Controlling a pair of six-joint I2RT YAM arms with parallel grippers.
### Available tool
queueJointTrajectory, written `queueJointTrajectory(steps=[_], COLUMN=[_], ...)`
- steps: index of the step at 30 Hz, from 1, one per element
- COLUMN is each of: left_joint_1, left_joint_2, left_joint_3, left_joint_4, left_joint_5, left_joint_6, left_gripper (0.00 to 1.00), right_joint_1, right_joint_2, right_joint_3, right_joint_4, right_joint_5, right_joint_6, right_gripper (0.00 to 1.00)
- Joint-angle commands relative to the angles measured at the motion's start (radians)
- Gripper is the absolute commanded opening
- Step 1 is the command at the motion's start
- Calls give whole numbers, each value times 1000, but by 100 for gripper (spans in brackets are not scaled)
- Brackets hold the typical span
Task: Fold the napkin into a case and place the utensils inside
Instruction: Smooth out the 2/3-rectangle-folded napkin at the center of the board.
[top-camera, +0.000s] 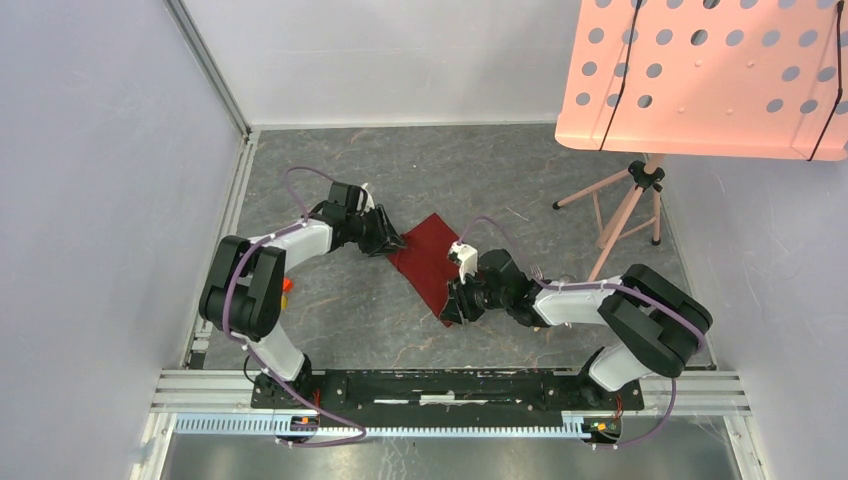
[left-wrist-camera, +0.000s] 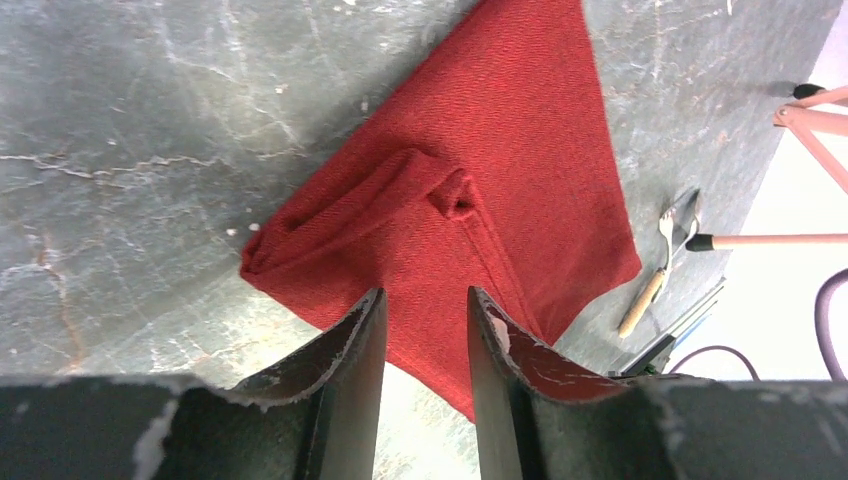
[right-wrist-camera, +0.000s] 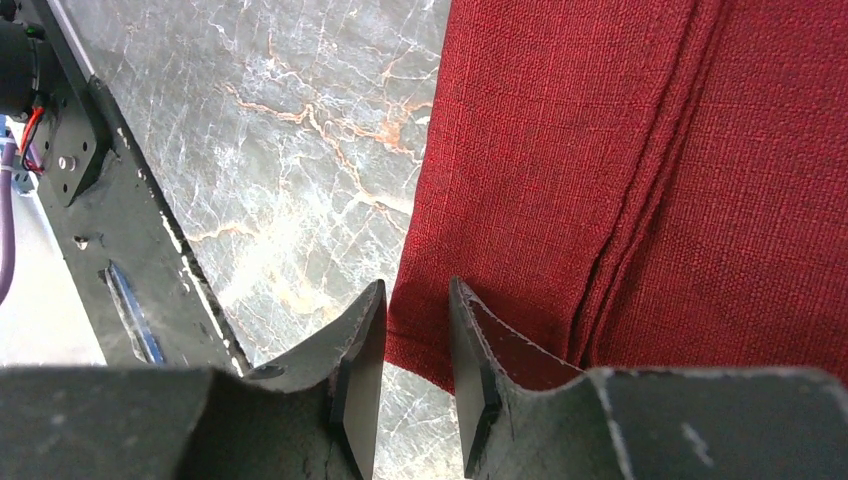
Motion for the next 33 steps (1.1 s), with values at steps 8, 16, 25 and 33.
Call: queueJointTrajectory(steps=[8, 16, 25, 33], left_joint_1=[-16, -17, -24, -44], left_joint_2=[-235, -265, -32, 80], left_joint_3=[-60, -186, -98, 21], left_joint_4=[-134, -60, 2, 21], left_joint_5=[-75, -64, -76, -116], left_joint_6=[74, 30, 40, 53], left_gripper=[52, 60, 68, 68], right_joint_1=[-51, -201, -387, -344], right_joint_2=[-152, -145, -15, -41], right_joint_3=[148, 255, 224, 33], right_joint_4=[-241, -430, -387, -162], right_joint_5=[78, 168, 60, -29], right_joint_6=[-124, -264, -202, -51], right_gripper=[53, 65, 56, 38])
